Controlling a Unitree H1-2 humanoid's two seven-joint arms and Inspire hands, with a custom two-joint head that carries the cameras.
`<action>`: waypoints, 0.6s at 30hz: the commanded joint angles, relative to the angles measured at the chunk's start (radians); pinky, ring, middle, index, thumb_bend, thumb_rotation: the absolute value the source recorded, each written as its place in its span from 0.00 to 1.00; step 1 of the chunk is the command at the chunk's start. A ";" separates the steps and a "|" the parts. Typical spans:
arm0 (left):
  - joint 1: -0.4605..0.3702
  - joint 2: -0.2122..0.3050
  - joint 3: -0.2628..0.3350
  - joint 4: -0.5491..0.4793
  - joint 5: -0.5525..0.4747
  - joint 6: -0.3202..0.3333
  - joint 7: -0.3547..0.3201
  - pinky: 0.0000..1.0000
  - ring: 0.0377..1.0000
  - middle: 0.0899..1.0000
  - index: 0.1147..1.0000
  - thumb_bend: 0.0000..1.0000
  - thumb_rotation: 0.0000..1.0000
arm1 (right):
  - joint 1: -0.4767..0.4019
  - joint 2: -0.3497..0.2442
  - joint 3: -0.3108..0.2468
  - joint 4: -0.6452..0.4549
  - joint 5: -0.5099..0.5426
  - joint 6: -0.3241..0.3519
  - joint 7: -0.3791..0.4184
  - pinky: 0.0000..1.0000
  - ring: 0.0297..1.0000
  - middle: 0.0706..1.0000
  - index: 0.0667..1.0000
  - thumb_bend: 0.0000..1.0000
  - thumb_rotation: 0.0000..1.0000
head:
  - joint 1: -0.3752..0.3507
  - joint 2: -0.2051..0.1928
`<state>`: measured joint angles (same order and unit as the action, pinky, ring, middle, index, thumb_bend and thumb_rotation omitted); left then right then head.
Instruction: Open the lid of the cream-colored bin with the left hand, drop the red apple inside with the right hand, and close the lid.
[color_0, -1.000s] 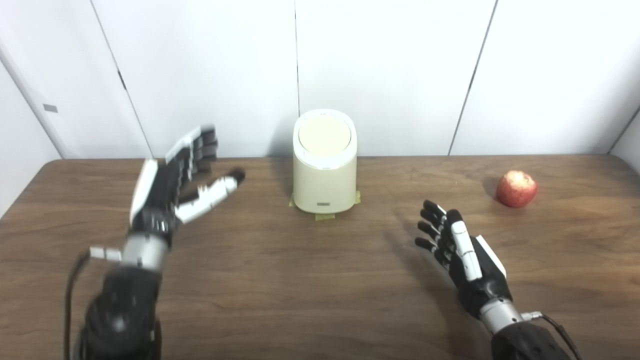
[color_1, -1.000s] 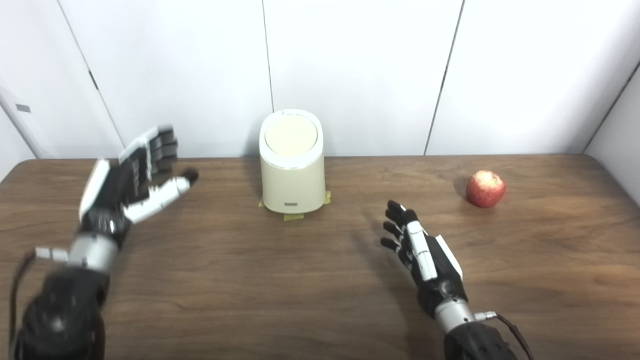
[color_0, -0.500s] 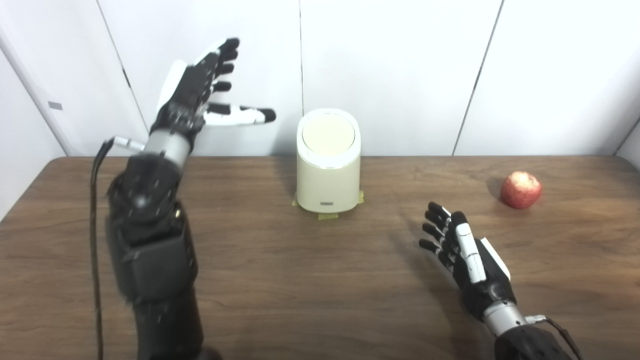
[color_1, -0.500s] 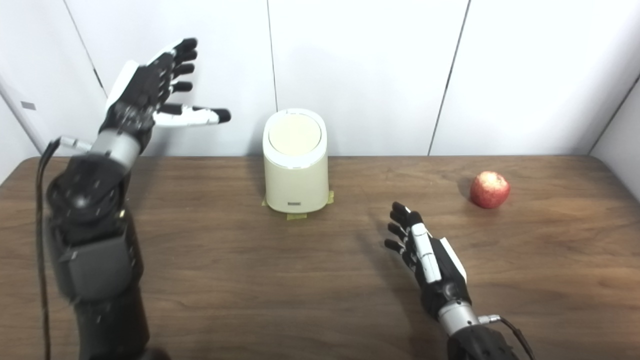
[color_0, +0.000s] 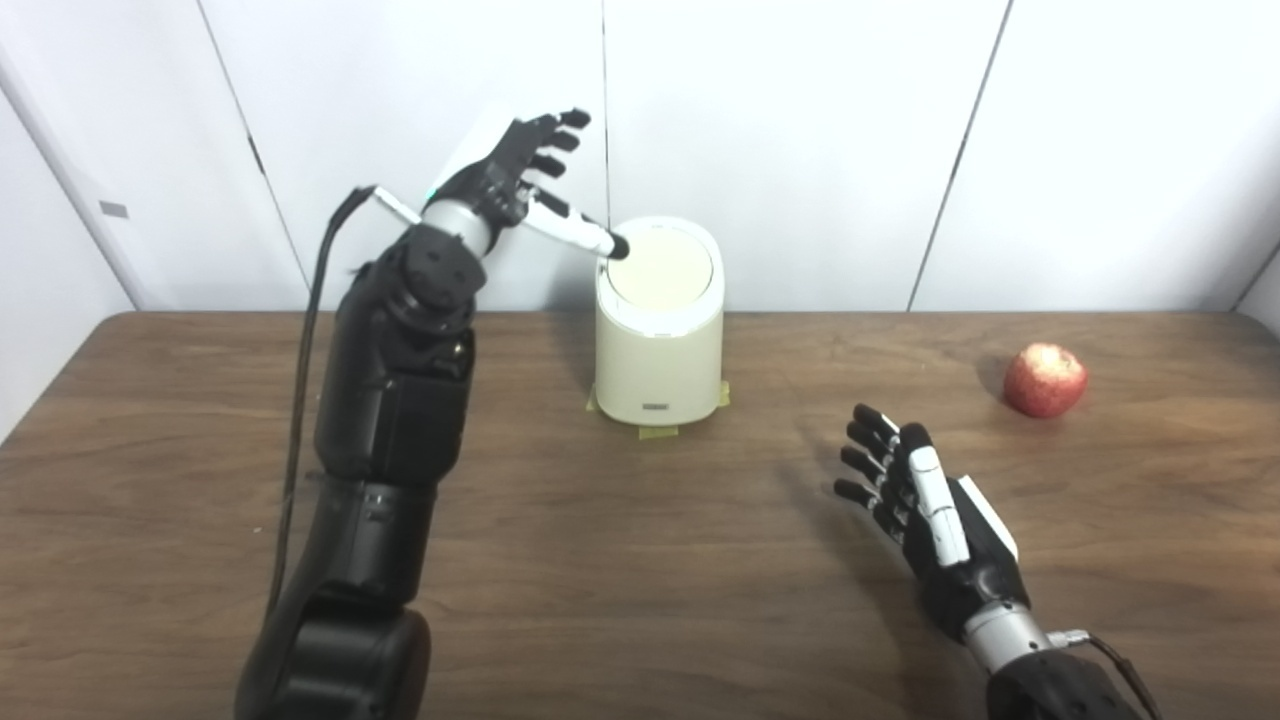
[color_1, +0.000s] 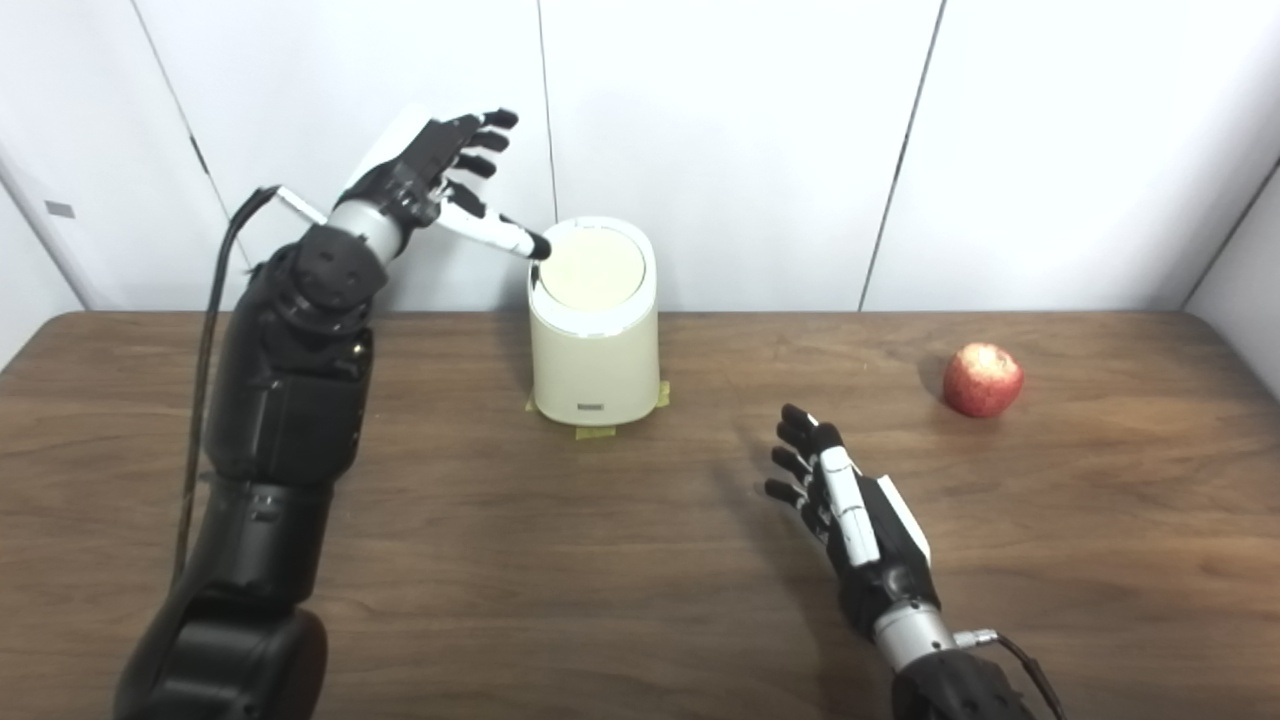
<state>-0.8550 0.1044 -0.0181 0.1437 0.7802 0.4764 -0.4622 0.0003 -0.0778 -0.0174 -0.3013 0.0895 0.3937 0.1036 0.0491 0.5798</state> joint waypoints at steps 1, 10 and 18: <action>-0.078 0.021 -0.031 0.026 -0.011 -0.023 0.066 0.70 0.83 0.87 0.91 0.96 0.03 | -0.034 0.005 0.005 -0.033 -0.004 -0.021 -0.007 0.83 0.92 0.93 0.92 0.55 1.00 | -0.002 0.001; -0.117 0.041 -0.166 0.148 -0.038 -0.050 0.183 0.74 0.86 0.88 0.88 0.98 0.03 | -0.044 0.028 0.017 -0.023 -0.023 -0.029 -0.017 0.81 0.90 0.92 0.92 0.57 1.00 | -0.009 -0.006; -0.135 0.052 -0.228 0.210 -0.063 -0.062 0.232 0.74 0.85 0.88 0.89 0.95 0.03 | -0.050 0.039 0.032 -0.035 -0.045 -0.028 -0.027 0.78 0.89 0.92 0.92 0.55 1.00 | -0.012 -0.005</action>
<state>-0.9173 0.1403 -0.2454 0.3620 0.7179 0.4499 -0.2705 -0.0149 -0.0453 0.0106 -0.3016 0.0505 0.3937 0.0819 0.0368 0.5737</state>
